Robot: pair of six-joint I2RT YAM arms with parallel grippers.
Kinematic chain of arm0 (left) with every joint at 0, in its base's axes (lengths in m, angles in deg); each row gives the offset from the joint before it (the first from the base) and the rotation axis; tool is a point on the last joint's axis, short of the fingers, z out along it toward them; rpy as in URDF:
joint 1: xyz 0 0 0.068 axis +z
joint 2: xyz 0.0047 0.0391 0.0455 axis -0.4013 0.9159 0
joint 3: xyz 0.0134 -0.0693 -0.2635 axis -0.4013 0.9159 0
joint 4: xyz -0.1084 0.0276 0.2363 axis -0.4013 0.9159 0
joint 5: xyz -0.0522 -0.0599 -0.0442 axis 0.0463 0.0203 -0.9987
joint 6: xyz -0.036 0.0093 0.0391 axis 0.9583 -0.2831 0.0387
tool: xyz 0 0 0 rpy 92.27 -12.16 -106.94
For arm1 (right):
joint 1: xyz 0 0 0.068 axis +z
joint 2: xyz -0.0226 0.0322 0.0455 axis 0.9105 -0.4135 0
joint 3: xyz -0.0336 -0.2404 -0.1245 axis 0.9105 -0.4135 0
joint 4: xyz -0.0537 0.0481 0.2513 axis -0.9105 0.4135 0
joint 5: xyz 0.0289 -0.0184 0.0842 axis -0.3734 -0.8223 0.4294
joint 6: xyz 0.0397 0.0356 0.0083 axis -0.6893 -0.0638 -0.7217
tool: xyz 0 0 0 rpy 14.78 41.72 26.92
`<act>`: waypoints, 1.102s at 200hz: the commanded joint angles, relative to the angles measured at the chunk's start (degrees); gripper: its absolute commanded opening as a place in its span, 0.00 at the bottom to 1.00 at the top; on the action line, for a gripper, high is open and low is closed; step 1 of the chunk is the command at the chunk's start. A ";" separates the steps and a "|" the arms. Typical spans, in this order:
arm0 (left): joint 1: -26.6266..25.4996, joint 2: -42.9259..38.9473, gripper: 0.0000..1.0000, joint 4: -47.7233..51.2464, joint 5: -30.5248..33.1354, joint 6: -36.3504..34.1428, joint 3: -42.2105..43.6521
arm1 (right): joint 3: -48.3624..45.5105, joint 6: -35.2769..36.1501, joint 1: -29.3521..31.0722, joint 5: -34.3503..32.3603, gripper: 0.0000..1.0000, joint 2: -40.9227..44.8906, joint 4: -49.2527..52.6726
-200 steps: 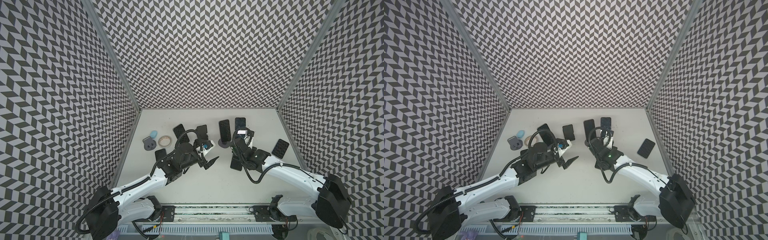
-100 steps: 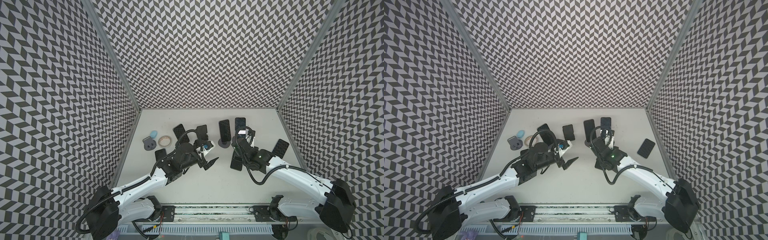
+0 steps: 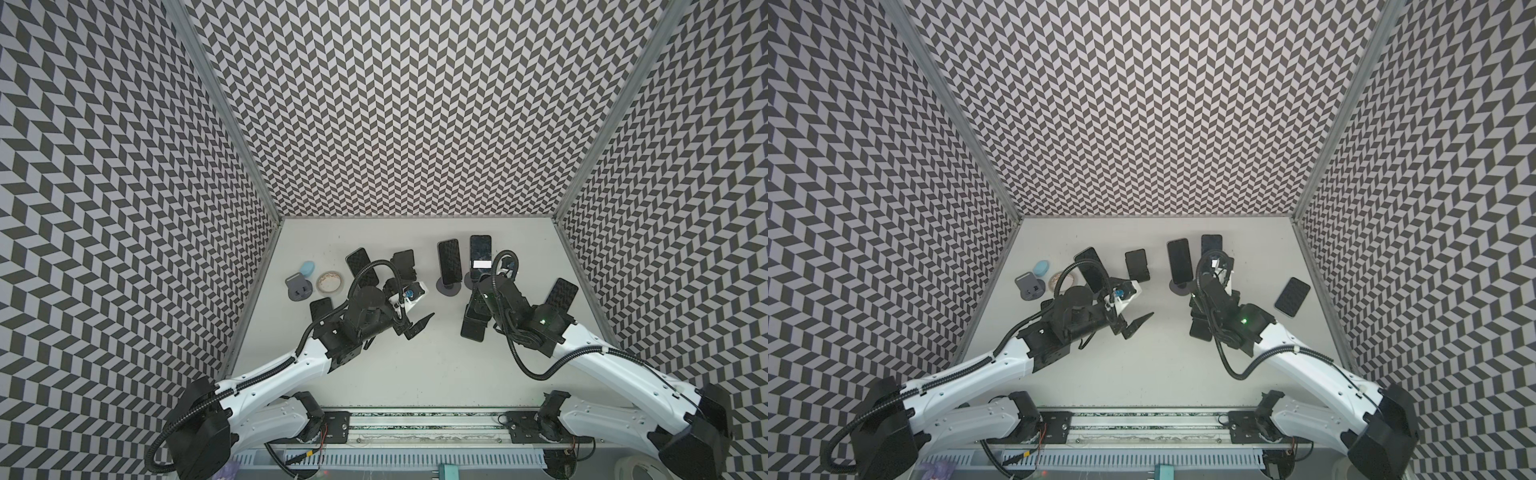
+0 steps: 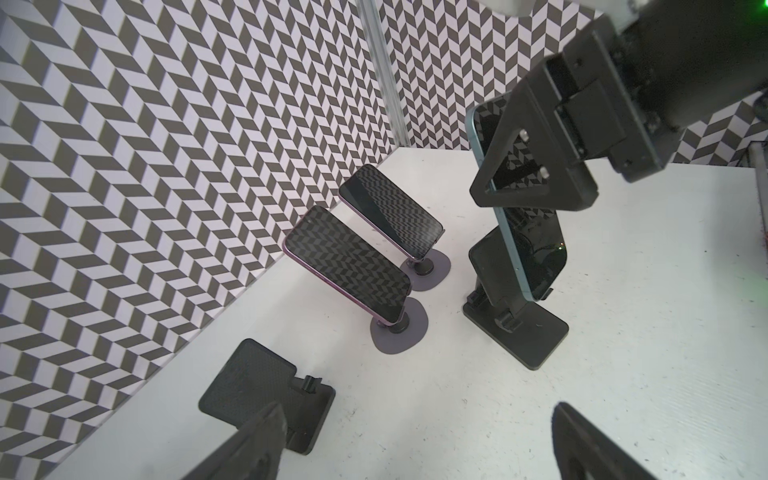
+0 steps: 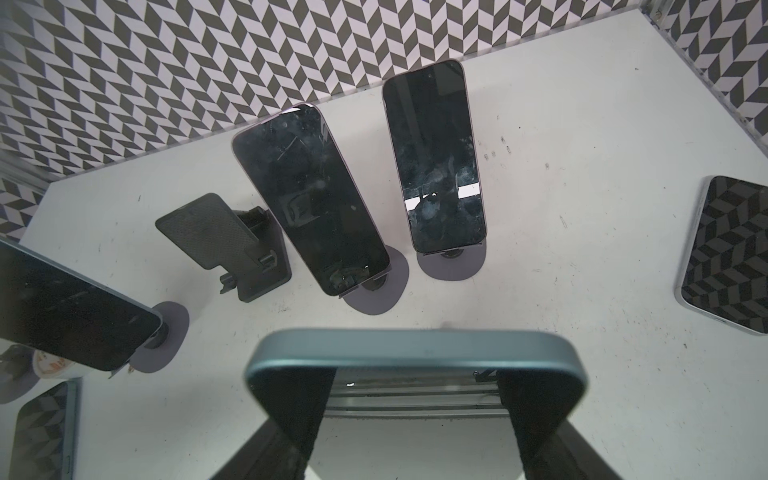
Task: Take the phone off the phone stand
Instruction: 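Lift the teal-framed phone up off the black stand with the right gripper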
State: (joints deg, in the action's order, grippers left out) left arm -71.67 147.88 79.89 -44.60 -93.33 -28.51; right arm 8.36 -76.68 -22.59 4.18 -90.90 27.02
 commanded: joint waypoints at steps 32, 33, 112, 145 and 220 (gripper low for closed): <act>-1.99 -3.74 1.00 0.39 2.76 -3.58 1.43 | 0.08 1.82 0.28 3.16 0.55 1.69 -4.10; -2.04 -3.76 1.00 0.36 2.76 -3.65 1.47 | 0.02 1.85 0.31 3.20 0.55 1.73 -4.17; -2.62 -4.30 1.00 1.31 1.36 -4.79 1.23 | -1.20 2.13 0.43 6.02 0.55 2.73 -5.53; -2.66 -3.75 1.00 1.73 0.80 -4.78 0.89 | -1.11 1.87 0.57 7.40 0.55 2.89 -6.07; -2.62 -4.35 1.00 2.26 0.82 -4.96 0.97 | -1.21 1.16 1.83 8.92 0.55 2.38 -7.27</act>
State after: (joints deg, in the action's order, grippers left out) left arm -73.94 144.51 81.57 -42.92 -97.18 -27.74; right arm 7.28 -74.76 -21.41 12.97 -89.59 24.44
